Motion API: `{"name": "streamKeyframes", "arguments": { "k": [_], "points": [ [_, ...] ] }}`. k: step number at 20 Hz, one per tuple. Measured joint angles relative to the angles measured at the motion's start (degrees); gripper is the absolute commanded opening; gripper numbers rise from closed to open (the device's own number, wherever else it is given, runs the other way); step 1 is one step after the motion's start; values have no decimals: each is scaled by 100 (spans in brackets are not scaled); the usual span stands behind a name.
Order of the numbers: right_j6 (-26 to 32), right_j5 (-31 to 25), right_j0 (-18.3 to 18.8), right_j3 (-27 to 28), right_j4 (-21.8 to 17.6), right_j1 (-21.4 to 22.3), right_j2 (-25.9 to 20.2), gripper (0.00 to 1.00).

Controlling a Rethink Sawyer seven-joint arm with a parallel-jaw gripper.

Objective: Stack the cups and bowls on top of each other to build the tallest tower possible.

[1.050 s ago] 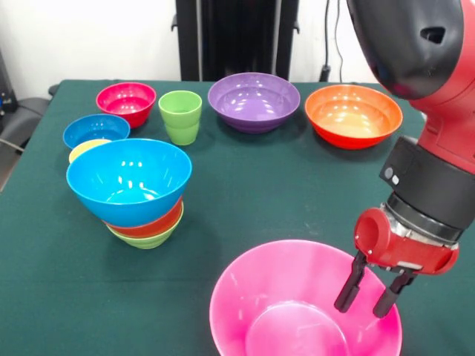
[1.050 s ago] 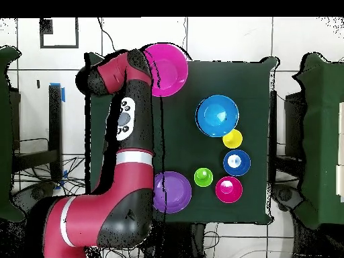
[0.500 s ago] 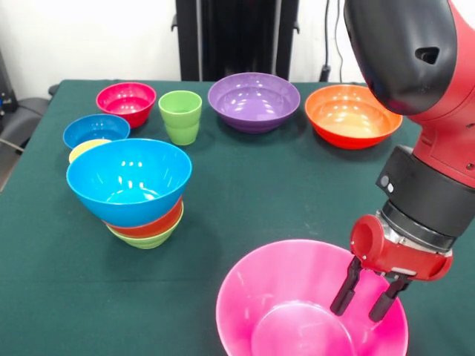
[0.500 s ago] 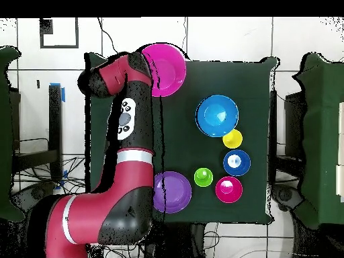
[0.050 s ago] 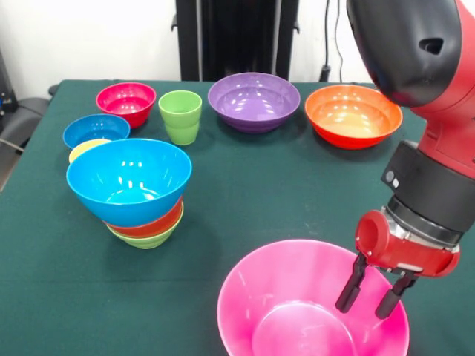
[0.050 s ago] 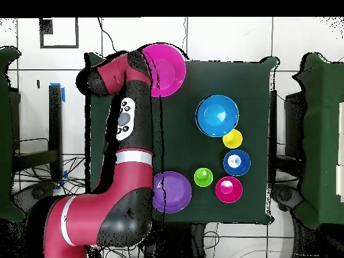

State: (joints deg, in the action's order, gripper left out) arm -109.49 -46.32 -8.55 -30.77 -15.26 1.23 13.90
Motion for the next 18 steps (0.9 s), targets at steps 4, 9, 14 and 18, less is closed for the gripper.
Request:
{"name": "streamKeyframes", "arguments": {
  "k": [4,9,14,18],
  "points": [
    [0,-1,-7,-167,64,221,0,100],
    [0,-1,-7,-244,134,432,0,100],
    [0,-1,-9,-306,184,596,1,100],
    [0,-2,-17,-307,202,661,1,100]
  ]
}}
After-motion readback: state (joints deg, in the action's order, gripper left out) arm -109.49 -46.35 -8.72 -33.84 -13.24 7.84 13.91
